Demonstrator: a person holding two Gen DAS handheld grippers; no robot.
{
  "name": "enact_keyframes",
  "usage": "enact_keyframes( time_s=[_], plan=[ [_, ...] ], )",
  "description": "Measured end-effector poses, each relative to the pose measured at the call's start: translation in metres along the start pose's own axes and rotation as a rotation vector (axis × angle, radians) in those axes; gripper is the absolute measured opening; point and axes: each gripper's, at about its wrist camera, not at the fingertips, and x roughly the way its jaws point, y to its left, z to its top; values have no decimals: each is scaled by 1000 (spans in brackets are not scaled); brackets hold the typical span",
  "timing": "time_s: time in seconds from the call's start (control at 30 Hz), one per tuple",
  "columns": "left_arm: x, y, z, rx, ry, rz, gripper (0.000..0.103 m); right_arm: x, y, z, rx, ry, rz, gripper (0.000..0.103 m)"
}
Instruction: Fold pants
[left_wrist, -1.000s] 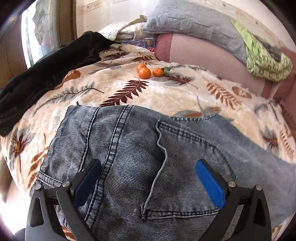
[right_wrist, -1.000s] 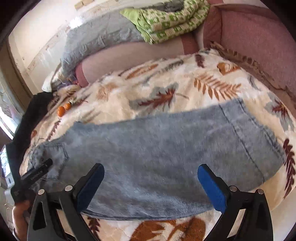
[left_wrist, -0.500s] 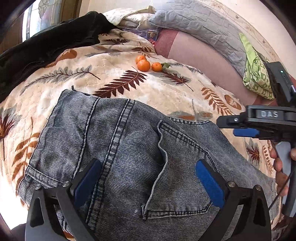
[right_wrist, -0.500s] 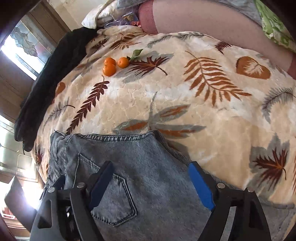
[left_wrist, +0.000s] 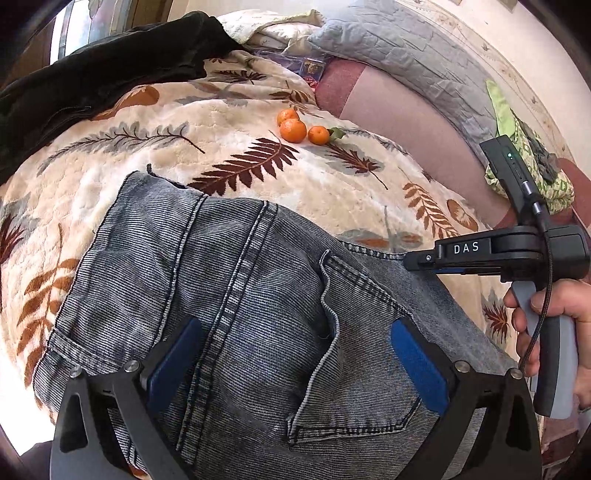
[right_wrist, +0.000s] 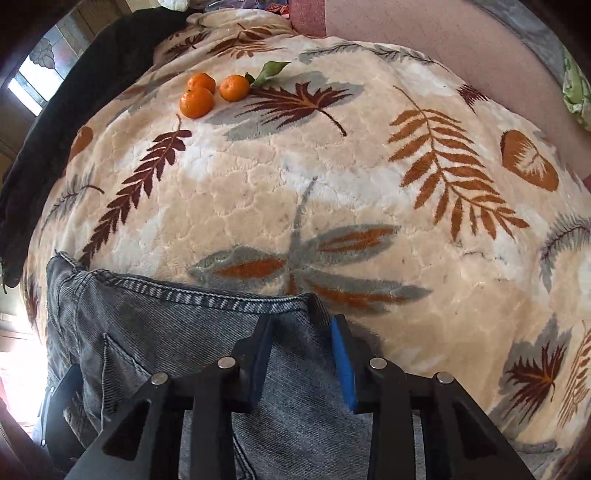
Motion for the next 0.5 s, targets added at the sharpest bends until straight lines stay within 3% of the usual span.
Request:
enact_keyframes(
  time_s=[0.13,0.17,0.2,0.23,0.5],
  plan=[
    [0,0,0,0,0,6,102,9,3,2,-21,36,14,32],
    [0,0,0,1,0,7,102,7,6,2,-38,29,13,25],
    [0,0,0,0,0,7,102,4,10,2,-56,20,-6,10],
    [0,1,0,-2,0,6,102,0,13,2,-74,8,-30,8],
    [1,0,-1,7,-4,21,102,-22,33,-4,-188,-117,-219,5]
  ],
)
